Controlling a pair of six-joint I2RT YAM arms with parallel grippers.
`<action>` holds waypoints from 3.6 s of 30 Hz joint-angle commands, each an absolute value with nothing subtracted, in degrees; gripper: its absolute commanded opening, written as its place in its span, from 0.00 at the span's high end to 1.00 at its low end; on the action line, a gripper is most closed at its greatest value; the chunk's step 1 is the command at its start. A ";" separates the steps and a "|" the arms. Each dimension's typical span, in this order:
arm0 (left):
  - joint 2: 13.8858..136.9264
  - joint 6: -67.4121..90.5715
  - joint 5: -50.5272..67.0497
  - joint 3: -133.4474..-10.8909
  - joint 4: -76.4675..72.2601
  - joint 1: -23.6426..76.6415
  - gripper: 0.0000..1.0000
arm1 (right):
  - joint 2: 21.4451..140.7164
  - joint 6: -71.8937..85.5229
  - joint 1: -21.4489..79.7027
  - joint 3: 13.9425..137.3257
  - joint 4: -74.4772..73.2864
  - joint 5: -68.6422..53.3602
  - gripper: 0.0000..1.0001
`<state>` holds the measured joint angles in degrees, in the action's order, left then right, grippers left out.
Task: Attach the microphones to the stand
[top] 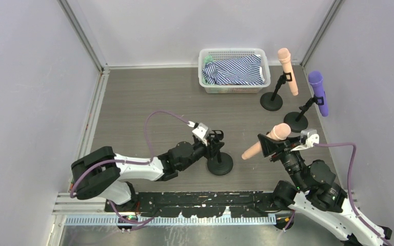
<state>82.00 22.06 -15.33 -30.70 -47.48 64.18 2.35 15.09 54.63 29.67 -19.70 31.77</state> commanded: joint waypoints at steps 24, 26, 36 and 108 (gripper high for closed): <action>93.77 3.96 -31.78 -30.19 -71.29 77.29 0.44 | 0.43 6.53 54.61 27.03 -0.43 16.62 0.99; 96.54 0.46 -33.61 -31.03 -76.37 79.16 0.44 | 0.38 6.38 54.64 27.72 -1.44 16.24 0.99; 100.41 -10.05 -41.29 -34.18 -82.08 82.71 0.47 | 0.37 4.71 54.66 31.08 -7.91 14.67 0.99; 92.26 12.00 -8.46 -22.06 -82.00 70.75 1.00 | 21.32 -3.32 54.59 22.75 24.01 -2.03 0.99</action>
<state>91.53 10.24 -12.32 -21.19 -79.99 70.24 20.91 -2.09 54.63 23.57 23.97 -3.09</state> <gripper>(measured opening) 0.298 0.451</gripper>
